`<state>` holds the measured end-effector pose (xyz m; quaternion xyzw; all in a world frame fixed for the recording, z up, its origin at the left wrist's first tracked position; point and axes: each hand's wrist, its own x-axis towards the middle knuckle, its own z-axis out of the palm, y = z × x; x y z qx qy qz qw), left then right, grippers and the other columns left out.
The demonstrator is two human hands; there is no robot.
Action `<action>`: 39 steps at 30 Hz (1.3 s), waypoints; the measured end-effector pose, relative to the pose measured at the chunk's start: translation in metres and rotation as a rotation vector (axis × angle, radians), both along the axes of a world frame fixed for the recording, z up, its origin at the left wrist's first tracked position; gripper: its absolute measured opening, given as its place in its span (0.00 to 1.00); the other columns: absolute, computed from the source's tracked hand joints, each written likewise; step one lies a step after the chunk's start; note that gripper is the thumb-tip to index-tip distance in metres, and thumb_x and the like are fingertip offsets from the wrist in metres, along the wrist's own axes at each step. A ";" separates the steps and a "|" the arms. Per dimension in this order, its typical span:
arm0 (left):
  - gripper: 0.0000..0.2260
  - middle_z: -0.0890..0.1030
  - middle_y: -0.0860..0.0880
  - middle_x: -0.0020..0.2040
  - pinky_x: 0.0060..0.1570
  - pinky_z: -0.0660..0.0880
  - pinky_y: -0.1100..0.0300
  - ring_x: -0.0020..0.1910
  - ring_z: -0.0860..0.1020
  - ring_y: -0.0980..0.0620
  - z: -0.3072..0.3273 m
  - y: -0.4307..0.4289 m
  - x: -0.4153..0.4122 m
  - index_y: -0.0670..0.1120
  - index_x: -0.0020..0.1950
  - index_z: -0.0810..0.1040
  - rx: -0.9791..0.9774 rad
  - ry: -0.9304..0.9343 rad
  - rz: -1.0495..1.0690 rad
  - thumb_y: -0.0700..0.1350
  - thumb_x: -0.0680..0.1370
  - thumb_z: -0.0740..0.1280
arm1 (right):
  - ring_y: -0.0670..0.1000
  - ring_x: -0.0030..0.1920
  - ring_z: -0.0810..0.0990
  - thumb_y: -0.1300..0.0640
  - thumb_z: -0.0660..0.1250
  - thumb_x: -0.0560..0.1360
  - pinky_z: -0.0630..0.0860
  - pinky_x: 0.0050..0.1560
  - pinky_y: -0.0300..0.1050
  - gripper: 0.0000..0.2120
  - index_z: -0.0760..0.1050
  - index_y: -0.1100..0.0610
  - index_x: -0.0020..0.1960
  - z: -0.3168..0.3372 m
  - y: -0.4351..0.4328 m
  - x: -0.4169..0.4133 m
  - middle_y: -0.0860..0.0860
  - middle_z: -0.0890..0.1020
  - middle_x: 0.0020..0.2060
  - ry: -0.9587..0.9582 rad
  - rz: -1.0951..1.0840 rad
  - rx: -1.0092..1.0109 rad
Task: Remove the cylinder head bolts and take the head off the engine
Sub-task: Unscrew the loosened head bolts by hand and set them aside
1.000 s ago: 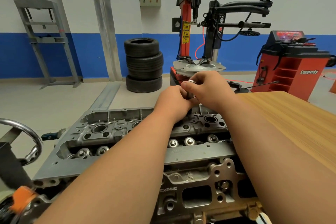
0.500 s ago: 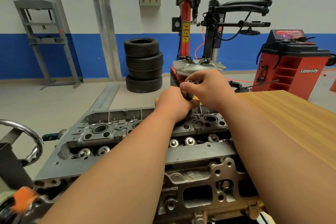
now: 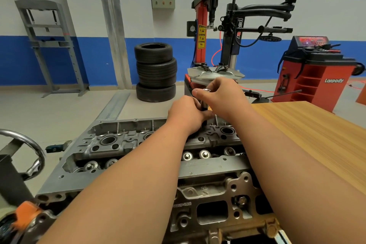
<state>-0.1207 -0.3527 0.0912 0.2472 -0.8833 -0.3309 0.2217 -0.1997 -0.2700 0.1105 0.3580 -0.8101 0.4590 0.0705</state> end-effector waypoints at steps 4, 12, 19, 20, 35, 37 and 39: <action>0.19 0.72 0.50 0.29 0.47 0.74 0.50 0.35 0.71 0.47 -0.001 0.000 0.003 0.48 0.28 0.68 0.034 0.011 -0.035 0.53 0.73 0.72 | 0.45 0.36 0.77 0.43 0.73 0.70 0.68 0.32 0.40 0.14 0.75 0.53 0.40 0.002 0.003 0.000 0.47 0.80 0.36 0.022 -0.004 0.014; 0.09 0.83 0.45 0.43 0.51 0.77 0.48 0.46 0.80 0.45 0.001 -0.002 0.006 0.44 0.47 0.82 0.012 0.031 -0.120 0.49 0.76 0.70 | 0.37 0.46 0.78 0.48 0.66 0.76 0.69 0.34 0.27 0.09 0.78 0.48 0.54 0.002 0.011 -0.004 0.39 0.79 0.45 -0.074 0.264 0.012; 0.14 0.76 0.48 0.32 0.36 0.70 0.58 0.33 0.72 0.50 0.001 -0.003 0.004 0.42 0.35 0.76 0.044 0.063 -0.101 0.49 0.74 0.72 | 0.41 0.37 0.78 0.49 0.69 0.74 0.70 0.36 0.36 0.05 0.78 0.49 0.43 0.000 0.012 -0.006 0.46 0.81 0.36 0.028 0.261 0.021; 0.12 0.79 0.48 0.35 0.39 0.72 0.57 0.35 0.74 0.50 0.000 -0.003 0.005 0.41 0.40 0.79 0.077 0.080 -0.126 0.49 0.75 0.71 | 0.39 0.36 0.78 0.51 0.67 0.76 0.71 0.36 0.33 0.04 0.79 0.48 0.43 0.001 0.014 -0.006 0.46 0.82 0.35 0.015 0.305 0.016; 0.16 0.73 0.49 0.29 0.34 0.67 0.58 0.31 0.70 0.51 0.000 -0.002 0.002 0.45 0.30 0.72 0.047 0.089 -0.052 0.49 0.72 0.75 | 0.38 0.33 0.77 0.51 0.68 0.76 0.69 0.32 0.32 0.07 0.81 0.51 0.43 0.002 0.015 -0.006 0.46 0.82 0.34 -0.009 0.270 0.048; 0.17 0.73 0.49 0.30 0.37 0.70 0.57 0.32 0.71 0.51 -0.001 -0.001 0.002 0.46 0.31 0.71 0.078 0.105 -0.060 0.49 0.71 0.75 | 0.38 0.33 0.77 0.55 0.66 0.77 0.72 0.33 0.30 0.08 0.83 0.55 0.46 0.003 0.019 -0.006 0.46 0.82 0.34 -0.082 0.378 0.024; 0.12 0.77 0.49 0.34 0.41 0.74 0.54 0.36 0.74 0.50 -0.002 -0.003 0.004 0.44 0.37 0.77 0.086 0.083 -0.114 0.50 0.72 0.74 | 0.38 0.34 0.77 0.55 0.63 0.78 0.72 0.34 0.32 0.10 0.81 0.58 0.49 0.003 0.020 -0.006 0.50 0.81 0.35 -0.122 0.383 0.034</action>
